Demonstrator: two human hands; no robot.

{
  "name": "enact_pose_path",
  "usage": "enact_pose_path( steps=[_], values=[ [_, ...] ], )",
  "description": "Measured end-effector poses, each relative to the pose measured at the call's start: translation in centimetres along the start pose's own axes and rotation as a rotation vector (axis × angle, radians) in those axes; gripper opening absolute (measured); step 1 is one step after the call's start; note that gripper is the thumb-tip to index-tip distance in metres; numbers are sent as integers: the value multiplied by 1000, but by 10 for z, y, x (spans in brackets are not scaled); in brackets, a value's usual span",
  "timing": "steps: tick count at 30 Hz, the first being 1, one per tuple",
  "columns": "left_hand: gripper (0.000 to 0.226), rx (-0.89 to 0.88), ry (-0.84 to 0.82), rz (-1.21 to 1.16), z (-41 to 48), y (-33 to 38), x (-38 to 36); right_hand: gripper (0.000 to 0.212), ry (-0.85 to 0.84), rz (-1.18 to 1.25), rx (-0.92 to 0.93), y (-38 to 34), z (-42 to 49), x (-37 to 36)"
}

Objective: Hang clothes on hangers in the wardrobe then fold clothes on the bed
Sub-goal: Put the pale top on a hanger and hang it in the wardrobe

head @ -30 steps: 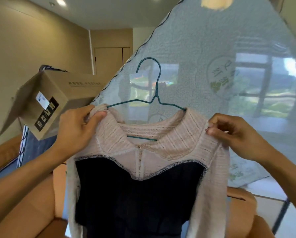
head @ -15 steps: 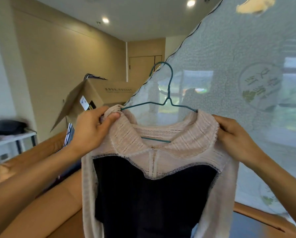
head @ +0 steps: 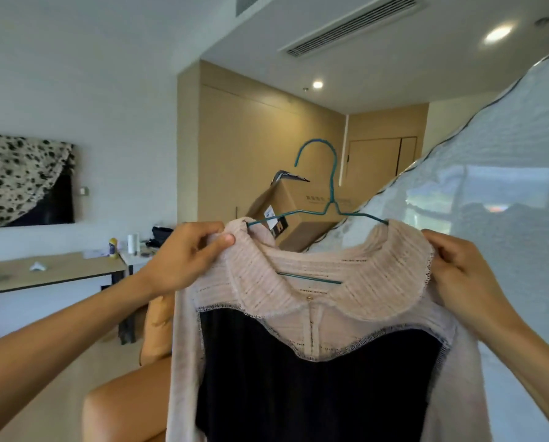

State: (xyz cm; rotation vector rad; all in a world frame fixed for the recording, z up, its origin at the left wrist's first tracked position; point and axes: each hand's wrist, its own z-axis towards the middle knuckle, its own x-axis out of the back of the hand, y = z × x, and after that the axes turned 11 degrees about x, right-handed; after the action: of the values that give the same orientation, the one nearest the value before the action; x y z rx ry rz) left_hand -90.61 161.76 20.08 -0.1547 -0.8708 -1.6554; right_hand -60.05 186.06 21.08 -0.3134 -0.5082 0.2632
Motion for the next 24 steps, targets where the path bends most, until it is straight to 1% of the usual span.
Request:
enact_pose_path(
  steps=[1, 3, 6, 8, 10, 12, 14, 17, 19, 20, 24],
  values=[
    [41, -5, 32, -1, -4, -3, 9, 22, -35, 2, 11, -7, 7, -5],
    [40, 11, 109, 3, -11, -12, 31, 31, -115, 41, 20, -22, 24, -18],
    [46, 63, 176, 23, -22, -34, 67, 25, -236, 97, 53, -52, 49, -42],
    [48, 79, 210, 56, -32, -51, 96, 29, -286, 165, 61, -72, 63, -67],
    [48, 83, 230, 82, -41, -62, 117, 32, -302, 232, 55, -84, 69, -87],
    [46, 115, 237, 97, -54, -74, 145, 29, -296, 297, 17, -96, 77, -118],
    [44, 142, 252, 106, -69, -90, 177, 30, -301, 384, -27, -109, 86, -155],
    [43, 180, 250, 146, -90, -115, 225, 18, -337, 529, -96, -131, 99, -210],
    [43, 213, 227, 182, -102, -132, 254, 12, -278, 537, -154, -140, 109, -246],
    [43, 234, 219, 200, -108, -141, 268, 12, -269, 538, -174, -144, 114, -265],
    [41, 302, 214, 243, -127, -179, 323, 16, -320, 621, -216, -173, 132, -340]
  ],
)
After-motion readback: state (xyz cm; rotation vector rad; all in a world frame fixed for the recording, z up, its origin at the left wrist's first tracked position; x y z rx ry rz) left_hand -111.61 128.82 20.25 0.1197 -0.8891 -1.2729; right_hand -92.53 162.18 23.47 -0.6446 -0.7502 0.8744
